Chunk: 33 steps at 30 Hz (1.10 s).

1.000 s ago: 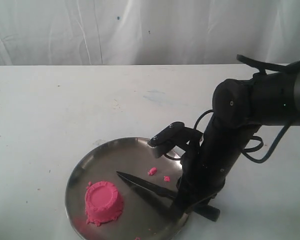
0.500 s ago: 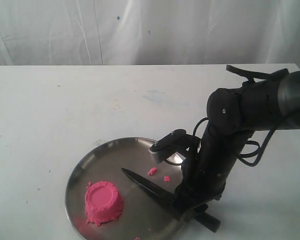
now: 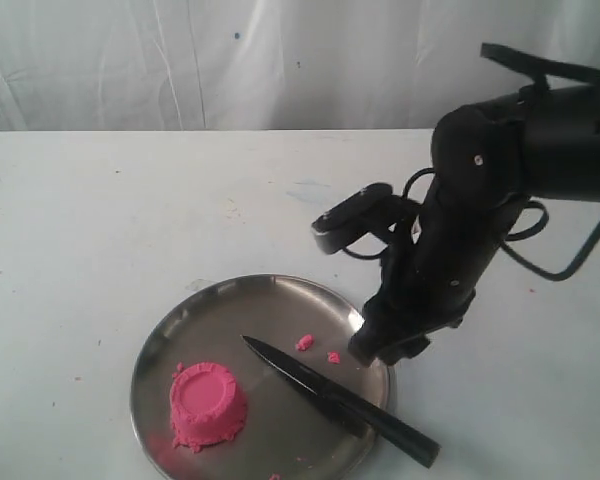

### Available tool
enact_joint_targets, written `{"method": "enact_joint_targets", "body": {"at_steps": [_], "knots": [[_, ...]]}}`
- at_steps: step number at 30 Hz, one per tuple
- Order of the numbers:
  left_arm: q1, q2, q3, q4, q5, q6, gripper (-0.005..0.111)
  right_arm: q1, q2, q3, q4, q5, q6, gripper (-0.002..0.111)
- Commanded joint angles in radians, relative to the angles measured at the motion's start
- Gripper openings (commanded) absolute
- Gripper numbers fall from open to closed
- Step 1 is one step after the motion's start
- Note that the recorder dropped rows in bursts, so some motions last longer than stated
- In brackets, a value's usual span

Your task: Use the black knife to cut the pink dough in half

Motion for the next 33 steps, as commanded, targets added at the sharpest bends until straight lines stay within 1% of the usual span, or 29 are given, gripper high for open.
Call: {"method": "enact_joint_targets", "body": {"at_steps": [1, 4, 6, 8, 10, 12, 13, 14, 15, 16, 18, 19, 20, 21, 22, 24, 28, 33], "knots": [[0.001, -0.005, 0.003, -0.002, 0.003, 0.004, 0.0, -0.083, -0.039, -0.005, -0.246, 0.002, 0.19, 0.05], [0.001, -0.005, 0.003, -0.002, 0.003, 0.004, 0.0, -0.175, -0.026, -0.003, -0.236, -0.041, 0.207, 0.05], [0.001, -0.005, 0.003, -0.002, 0.003, 0.004, 0.0, -0.237, -0.006, -0.003, -0.166, -0.047, 0.197, 0.05], [0.001, -0.005, 0.003, -0.002, 0.003, 0.004, 0.0, -0.283, 0.016, -0.003, -0.046, -0.03, 0.119, 0.05], [0.001, -0.005, 0.003, -0.002, 0.003, 0.004, 0.0, -0.313, 0.034, -0.003, 0.15, 0.032, -0.078, 0.05], [0.001, -0.005, 0.003, -0.002, 0.003, 0.004, 0.0, -0.326, 0.058, -0.003, 0.407, 0.156, -0.335, 0.05], [0.001, -0.005, 0.003, -0.002, 0.003, 0.004, 0.0, -0.326, 0.068, -0.003, 0.518, 0.216, -0.43, 0.05], [0.001, -0.005, 0.003, -0.002, 0.003, 0.004, 0.0, -0.326, 0.081, -0.003, 0.611, 0.303, -0.536, 0.05], [0.001, -0.005, 0.003, -0.002, 0.003, 0.004, 0.0, -0.326, 0.093, -0.003, 0.688, 0.343, -0.622, 0.05], [0.001, -0.005, 0.003, -0.002, 0.003, 0.004, 0.0, -0.324, 0.103, -0.003, 0.732, 0.343, -0.671, 0.05], [0.001, -0.005, 0.003, -0.002, 0.003, 0.004, 0.0, -0.322, 0.105, -0.003, 0.753, 0.343, -0.719, 0.05], [0.001, -0.005, 0.003, -0.002, 0.003, 0.004, 0.0, -0.322, 0.105, -0.003, 0.751, 0.303, -0.719, 0.05], [0.001, -0.005, 0.003, -0.002, 0.003, 0.004, 0.0, -0.322, 0.105, -0.003, 0.751, 0.218, -0.717, 0.05], [0.001, -0.005, 0.003, -0.002, 0.003, 0.004, 0.0, -0.322, 0.105, -0.003, 0.745, 0.195, -0.71, 0.05], [0.001, -0.005, 0.003, -0.002, 0.003, 0.004, 0.0, -0.322, 0.105, 0.011, 0.728, 0.227, -0.632, 0.05], [0.001, -0.005, 0.003, -0.002, 0.003, 0.004, 0.0, -0.322, 0.105, 0.064, 0.722, 0.284, -0.603, 0.05], [0.001, -0.005, 0.003, -0.002, 0.003, 0.004, 0.0, -0.322, 0.136, 0.108, 0.661, 0.211, -0.603, 0.053], [0.001, -0.005, 0.003, -0.002, 0.003, 0.004, 0.0, -0.322, 0.226, 0.108, 0.62, 0.224, -0.585, 0.055]]}}
